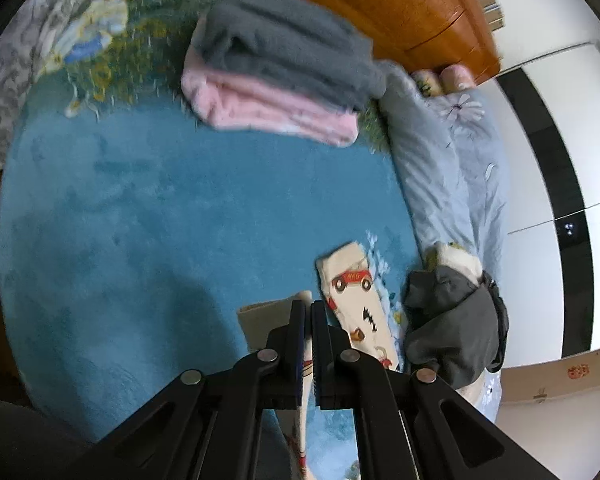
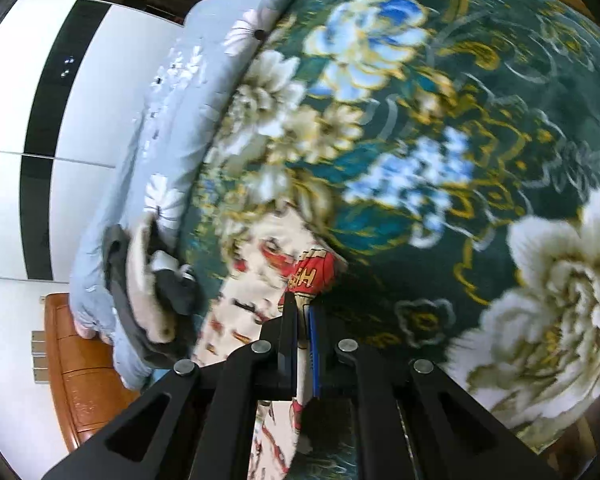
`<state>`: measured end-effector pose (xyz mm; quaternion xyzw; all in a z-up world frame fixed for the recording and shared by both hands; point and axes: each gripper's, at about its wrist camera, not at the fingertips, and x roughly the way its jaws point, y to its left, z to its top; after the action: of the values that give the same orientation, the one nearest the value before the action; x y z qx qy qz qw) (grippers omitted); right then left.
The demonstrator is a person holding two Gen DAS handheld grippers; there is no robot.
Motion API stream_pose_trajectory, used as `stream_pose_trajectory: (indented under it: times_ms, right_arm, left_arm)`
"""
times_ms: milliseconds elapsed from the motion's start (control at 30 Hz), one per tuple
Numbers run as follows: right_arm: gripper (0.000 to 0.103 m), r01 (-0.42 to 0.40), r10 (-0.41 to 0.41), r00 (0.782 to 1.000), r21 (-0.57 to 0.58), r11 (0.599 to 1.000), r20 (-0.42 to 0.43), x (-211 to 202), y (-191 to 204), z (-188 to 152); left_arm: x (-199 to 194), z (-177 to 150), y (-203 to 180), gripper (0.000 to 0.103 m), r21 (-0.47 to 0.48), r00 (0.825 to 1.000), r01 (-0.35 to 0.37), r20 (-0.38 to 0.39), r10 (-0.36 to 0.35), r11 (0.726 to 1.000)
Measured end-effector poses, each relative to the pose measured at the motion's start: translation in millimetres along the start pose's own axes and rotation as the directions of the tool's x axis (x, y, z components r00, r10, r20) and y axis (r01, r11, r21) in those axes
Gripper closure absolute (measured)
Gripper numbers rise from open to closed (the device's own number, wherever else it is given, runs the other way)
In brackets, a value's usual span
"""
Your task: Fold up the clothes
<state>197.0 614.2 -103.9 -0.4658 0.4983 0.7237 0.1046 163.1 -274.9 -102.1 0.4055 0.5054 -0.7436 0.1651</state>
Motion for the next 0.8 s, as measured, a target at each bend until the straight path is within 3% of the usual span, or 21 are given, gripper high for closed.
stream_pose_trajectory:
  times_ms: [200,367,667,800]
  right_arm:
    - [0.098,0.026,-0.027,0.999,-0.017,1.000,-0.042,29,34,27]
    - [0.098,0.073,-0.074,0.995,-0.023,0.997,-0.060,59,57,43]
    - [0.098,0.145,-0.144,0.986,0.005,0.989,-0.084,101,90,70]
    - [0.098,0.181,-0.177,0.979,0.025,0.983,-0.098,120,97,78]
  left_arm:
    - [32,24,-12,0.100,-0.032,0.996,-0.072,-0.052,0.071,0.997]
    - [73,47,-30,0.100,-0.122,0.984,-0.126,-0.143,0.108,0.984]
    - [157,73,-103,0.100,-0.099,0.956,-0.177,-0.255,0.147,0.979]
    - [198,78,-125,0.100,-0.020,0.933,-0.234,-0.287,0.218,0.972]
